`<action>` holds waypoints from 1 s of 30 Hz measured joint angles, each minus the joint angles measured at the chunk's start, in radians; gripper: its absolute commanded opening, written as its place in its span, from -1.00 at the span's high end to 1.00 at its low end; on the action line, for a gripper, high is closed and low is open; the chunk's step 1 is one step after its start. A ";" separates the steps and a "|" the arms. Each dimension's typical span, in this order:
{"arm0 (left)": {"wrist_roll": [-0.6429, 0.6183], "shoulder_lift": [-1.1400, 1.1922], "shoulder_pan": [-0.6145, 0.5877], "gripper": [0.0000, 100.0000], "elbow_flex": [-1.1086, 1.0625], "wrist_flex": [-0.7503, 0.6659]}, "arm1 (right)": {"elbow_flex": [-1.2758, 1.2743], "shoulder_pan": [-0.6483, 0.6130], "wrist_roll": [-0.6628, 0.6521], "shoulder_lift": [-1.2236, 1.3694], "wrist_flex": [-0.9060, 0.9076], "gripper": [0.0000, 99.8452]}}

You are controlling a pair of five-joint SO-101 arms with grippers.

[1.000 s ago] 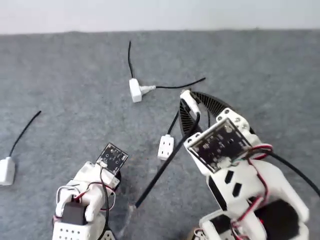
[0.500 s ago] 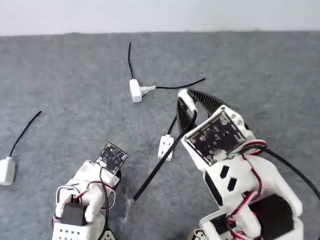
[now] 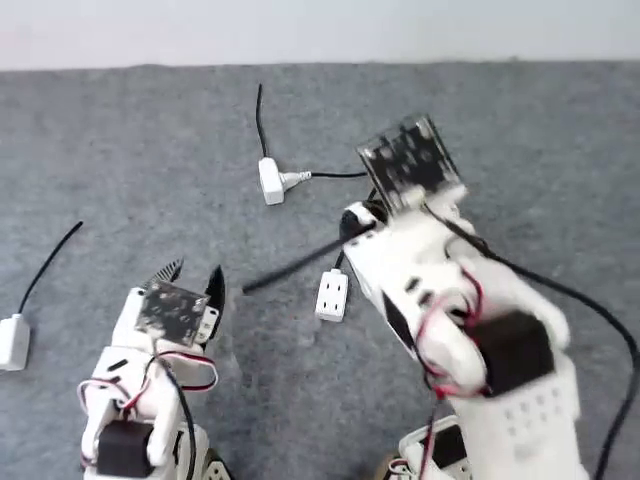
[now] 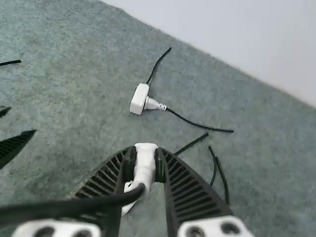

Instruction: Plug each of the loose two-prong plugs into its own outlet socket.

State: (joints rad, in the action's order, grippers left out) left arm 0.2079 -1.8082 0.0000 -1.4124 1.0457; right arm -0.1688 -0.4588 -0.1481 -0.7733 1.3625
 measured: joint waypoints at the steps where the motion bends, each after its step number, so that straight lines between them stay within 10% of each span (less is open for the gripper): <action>1: -0.018 0.000 0.000 0.68 0.021 0.000 | 0.006 0.000 0.005 0.031 0.000 0.98; 9: -0.081 0.081 0.000 0.68 0.064 -0.044 | 0.020 0.054 0.186 0.296 0.023 0.98; 23: -0.221 1.221 -0.003 0.68 0.615 -0.173 | 0.058 0.052 0.446 0.405 -0.021 0.98; 30: -0.292 1.327 -0.002 0.68 0.601 -0.269 | 0.038 0.052 0.638 0.514 -0.021 0.98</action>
State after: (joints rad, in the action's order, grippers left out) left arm -0.0836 -0.4810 -0.0015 -0.8109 0.7772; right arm -0.1304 -0.4066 0.4902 -0.2593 1.3410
